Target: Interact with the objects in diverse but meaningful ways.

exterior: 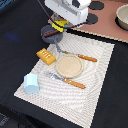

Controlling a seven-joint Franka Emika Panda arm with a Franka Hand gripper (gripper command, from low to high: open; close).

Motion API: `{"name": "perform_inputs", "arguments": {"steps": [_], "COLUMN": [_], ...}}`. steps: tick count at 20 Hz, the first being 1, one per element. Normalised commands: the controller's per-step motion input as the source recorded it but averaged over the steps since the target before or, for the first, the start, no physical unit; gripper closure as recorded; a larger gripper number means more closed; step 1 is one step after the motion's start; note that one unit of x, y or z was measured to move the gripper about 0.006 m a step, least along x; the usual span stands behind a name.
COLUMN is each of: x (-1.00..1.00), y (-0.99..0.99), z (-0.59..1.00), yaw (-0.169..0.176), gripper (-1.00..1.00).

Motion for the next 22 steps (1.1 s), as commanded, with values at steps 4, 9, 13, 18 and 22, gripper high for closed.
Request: {"name": "perform_inputs", "arguments": {"steps": [4, 9, 13, 18, 22], "x": [-0.93, -0.85, -0.51, -0.46, -0.39], "y": [0.0, -0.04, -0.15, -0.19, -0.19], "z": [-0.24, -0.32, -0.3, -0.18, -0.04], "yaw": [0.0, -0.004, -0.01, -0.021, -0.034], "gripper": [1.0, 1.0, 1.0, 1.0, -1.0]}}
